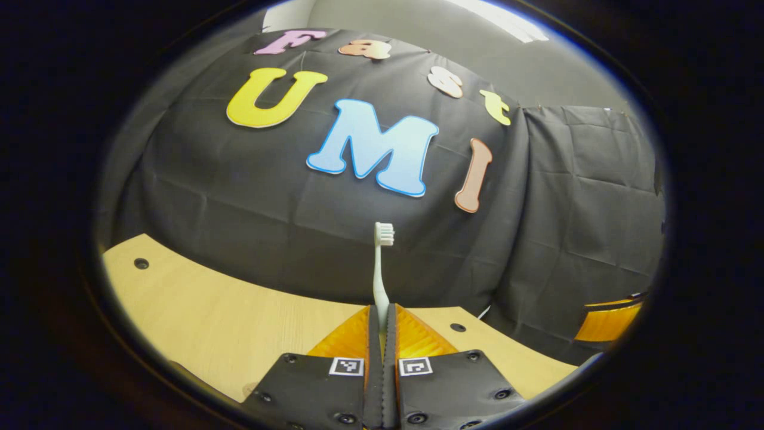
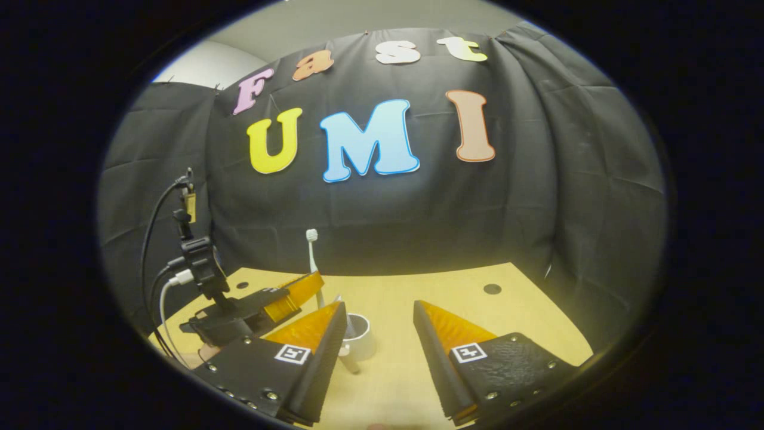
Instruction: Put the toothbrush and toothpaste on the desktop into the cup, then pick up the cup and place it on the coaster on the desktop.
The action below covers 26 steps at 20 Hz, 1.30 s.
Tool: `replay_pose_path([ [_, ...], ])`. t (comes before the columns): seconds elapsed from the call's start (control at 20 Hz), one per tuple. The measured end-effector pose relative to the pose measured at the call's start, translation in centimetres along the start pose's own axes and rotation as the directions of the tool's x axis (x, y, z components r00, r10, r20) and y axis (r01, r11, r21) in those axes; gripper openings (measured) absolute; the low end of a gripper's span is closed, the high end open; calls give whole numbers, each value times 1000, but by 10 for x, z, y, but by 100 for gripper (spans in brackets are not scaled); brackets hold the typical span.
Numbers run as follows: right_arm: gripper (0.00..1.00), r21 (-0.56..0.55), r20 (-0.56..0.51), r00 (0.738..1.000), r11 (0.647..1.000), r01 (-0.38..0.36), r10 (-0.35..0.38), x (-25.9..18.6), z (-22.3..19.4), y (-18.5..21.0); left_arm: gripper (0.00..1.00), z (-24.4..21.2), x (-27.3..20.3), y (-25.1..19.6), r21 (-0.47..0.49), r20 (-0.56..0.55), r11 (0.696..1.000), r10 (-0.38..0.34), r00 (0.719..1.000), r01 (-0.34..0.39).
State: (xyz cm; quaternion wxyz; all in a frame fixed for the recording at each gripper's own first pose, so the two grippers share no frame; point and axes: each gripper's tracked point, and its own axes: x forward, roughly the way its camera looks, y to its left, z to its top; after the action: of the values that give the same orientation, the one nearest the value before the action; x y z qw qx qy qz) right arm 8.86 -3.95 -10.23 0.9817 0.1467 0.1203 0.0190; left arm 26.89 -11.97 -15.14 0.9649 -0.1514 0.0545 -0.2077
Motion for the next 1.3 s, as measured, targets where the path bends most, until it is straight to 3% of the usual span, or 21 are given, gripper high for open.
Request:
replay_pose_path([
  [0.25,71,-6,-11,1000,1000,-16,16,2,-3,1,8,-20,7,4,-33,-18,999,20,1000,-21],
  [0.6,71,8,-29,999,999,-37,37,4,-10,2,7,-55,9,2,27,-51,999,40,998,-39],
  [1.0,71,9,-34,999,999,-38,38,2,-13,-2,12,-56,2,-5,51,-52,998,44,998,-42],
  [1.05,71,7,-34,999,999,-39,40,2,-12,-2,5,-55,1,-5,51,-53,998,46,998,-43],
  [1.1,71,6,-35,999,999,-41,41,1,-13,-2,14,-55,1,-5,51,-54,998,48,997,-46],
  [1.15,71,6,-35,999,999,-42,42,0,-12,-2,10,-56,0,-5,53,-58,997,50,997,-47],
  [1.3,71,4,-33,998,999,-46,46,-2,-13,-2,25,-59,-6,-8,58,-73,997,56,996,-52],
])
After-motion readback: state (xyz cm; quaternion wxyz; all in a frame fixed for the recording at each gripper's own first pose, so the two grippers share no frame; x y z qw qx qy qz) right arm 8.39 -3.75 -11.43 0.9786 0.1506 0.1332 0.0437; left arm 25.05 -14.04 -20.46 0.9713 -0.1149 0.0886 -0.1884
